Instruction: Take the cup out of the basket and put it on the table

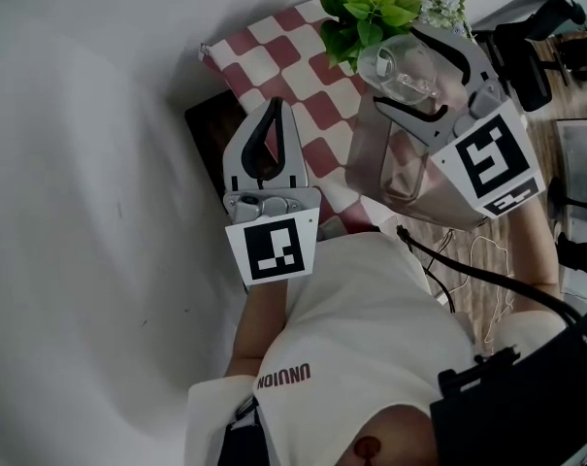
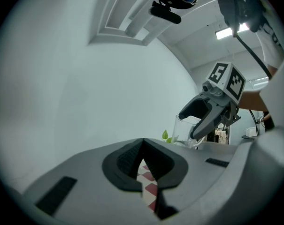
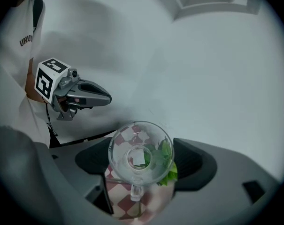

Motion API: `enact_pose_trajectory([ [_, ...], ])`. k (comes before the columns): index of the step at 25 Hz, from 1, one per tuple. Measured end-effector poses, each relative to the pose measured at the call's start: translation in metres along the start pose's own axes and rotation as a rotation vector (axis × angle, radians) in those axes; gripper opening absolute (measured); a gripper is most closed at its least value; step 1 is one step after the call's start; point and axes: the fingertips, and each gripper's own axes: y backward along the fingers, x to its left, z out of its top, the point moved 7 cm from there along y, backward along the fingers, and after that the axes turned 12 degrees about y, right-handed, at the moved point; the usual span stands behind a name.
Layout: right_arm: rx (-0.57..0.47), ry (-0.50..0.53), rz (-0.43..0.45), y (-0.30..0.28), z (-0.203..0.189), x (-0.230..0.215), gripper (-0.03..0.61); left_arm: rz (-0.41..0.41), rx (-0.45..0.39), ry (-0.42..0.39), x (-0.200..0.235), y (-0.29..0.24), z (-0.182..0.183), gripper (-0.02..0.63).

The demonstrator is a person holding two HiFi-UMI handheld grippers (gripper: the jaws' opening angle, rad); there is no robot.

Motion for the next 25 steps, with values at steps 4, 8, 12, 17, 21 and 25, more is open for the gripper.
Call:
enact_pose_trajectory([
  [4,-0.016,0.013,0.017,-0.008,0.007,0.002,0.408,0.012,-0.007,-0.004,0.003,0.003,0.003,0.009],
  [8,-0.033,0.027,0.033,-0.016,0.014,0.003,0.408,0.029,-0.011,-0.008,0.009,0.006,0.004,0.009],
  [12,-0.045,0.04,0.055,-0.028,0.017,0.004,0.408,0.051,-0.011,-0.011,0.014,0.007,0.004,0.009],
  [17,-0.054,0.05,0.088,-0.045,0.021,0.006,0.408,0.073,-0.012,-0.01,0.02,0.008,0.004,0.009],
  [21,-0.065,0.061,0.116,-0.058,0.027,0.008,0.408,0.091,-0.011,-0.006,0.026,0.009,0.005,0.009],
  [25,-0.077,0.061,0.133,-0.07,0.032,0.011,0.408,0.101,-0.008,-0.012,0.032,0.009,0.005,0.009],
])
